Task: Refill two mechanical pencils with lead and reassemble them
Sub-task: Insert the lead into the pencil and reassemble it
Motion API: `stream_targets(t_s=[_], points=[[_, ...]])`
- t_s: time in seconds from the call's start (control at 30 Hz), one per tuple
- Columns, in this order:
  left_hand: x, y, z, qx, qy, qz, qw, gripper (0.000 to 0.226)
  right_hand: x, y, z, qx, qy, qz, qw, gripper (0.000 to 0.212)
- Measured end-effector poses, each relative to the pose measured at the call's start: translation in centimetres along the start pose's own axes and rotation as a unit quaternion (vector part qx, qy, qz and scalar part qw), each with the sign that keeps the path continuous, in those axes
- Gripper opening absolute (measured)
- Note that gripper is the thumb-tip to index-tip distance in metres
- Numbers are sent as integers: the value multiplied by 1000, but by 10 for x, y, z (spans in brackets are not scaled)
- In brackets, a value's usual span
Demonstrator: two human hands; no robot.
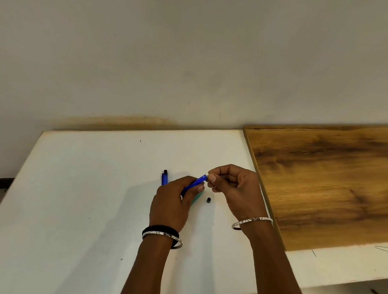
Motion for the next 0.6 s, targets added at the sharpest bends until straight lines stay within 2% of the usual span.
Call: stream_targets(t_s=[0.13, 0.3, 0.4, 0.5, 0.6], points=[[-1, -1, -1, 1, 8, -14, 1000, 24, 1, -1, 1, 9, 6, -8, 1000, 10], [1, 0, -1, -24, -23, -7, 999, 26, -1, -1, -1, 26, 70, -38, 996, 14], [4, -1, 2, -29, -38, -14, 999, 29, -6, -1, -1, 30, 60, -12, 998, 17], [4, -2, 1, -41, -40, -21, 998, 29, -16, 0, 4, 30, 1, 42, 999, 16], [1, -1, 1, -44, -40, -19, 998, 29, -12, -2, 8, 5, -161, 4, 987, 10]])
Point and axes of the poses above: each hand's wrist, its own y-axis towards the middle knuckle, its own x-axis out of the palm, z = x × y, the point moved 3 cm from there along y, towards the middle knuckle, and after that the axes turned 2 degrees about x, right-handed, at the moved point
